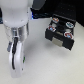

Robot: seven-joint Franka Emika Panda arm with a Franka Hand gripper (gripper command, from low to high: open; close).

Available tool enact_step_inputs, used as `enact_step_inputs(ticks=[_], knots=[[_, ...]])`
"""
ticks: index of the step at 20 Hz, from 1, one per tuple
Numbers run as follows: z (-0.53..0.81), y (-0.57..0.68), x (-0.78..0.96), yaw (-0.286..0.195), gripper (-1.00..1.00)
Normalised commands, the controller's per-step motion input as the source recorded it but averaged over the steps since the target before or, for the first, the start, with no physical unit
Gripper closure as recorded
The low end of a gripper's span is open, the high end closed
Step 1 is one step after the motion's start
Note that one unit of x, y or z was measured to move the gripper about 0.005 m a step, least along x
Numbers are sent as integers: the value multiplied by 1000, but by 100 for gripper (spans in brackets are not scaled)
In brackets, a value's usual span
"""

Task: Open the kcup holder, insert the kcup into the holder, and close the kcup holder

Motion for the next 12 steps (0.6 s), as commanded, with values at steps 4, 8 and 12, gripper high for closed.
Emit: enact_step_inputs(ticks=[4, 8, 12], knots=[[109, -82, 69, -56, 100], [186, -60, 43, -47, 100], [754, 300, 17, -4, 100]])
